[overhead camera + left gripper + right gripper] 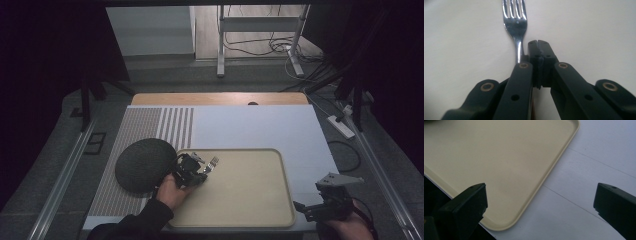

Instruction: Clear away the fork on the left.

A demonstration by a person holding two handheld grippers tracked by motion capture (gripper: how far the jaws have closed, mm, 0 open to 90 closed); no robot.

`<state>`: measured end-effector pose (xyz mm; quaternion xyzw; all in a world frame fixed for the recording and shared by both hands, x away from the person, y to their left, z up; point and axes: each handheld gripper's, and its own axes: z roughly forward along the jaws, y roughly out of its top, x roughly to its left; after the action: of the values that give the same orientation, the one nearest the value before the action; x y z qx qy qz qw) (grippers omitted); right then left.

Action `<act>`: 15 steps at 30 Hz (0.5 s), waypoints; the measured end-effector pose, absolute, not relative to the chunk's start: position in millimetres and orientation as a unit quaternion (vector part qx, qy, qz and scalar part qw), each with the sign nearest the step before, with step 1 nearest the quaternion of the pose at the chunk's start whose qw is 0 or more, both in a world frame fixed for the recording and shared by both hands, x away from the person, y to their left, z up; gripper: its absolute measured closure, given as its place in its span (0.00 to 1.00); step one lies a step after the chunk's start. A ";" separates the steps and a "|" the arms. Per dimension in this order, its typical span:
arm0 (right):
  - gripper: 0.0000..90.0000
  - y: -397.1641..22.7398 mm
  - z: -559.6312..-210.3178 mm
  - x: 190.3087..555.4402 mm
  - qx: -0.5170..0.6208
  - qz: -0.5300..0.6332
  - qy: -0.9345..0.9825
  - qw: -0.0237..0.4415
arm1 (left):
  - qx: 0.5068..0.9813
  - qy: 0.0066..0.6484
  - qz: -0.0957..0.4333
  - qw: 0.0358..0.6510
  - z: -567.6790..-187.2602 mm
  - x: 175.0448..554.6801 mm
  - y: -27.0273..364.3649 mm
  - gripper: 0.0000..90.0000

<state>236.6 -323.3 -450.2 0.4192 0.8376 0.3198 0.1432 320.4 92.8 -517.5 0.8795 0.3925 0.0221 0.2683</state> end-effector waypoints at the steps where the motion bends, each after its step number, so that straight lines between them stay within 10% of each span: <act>1: 0.00 -323.3 -450.2 236.7 0.419 0.319 0.838 0.143 | 0.876 0.400 0.022 0.267 -517.4 321.5 96.0 0.99; 15: 0.00 -322.9 -450.1 236.2 0.417 0.319 0.839 0.145 | 0.852 0.468 0.053 0.231 -515.0 327.1 130.9 0.97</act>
<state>236.2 -322.9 -450.1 0.4166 0.8389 0.3187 0.1451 327.1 130.9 -515.0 0.8517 0.4675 0.0529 0.2307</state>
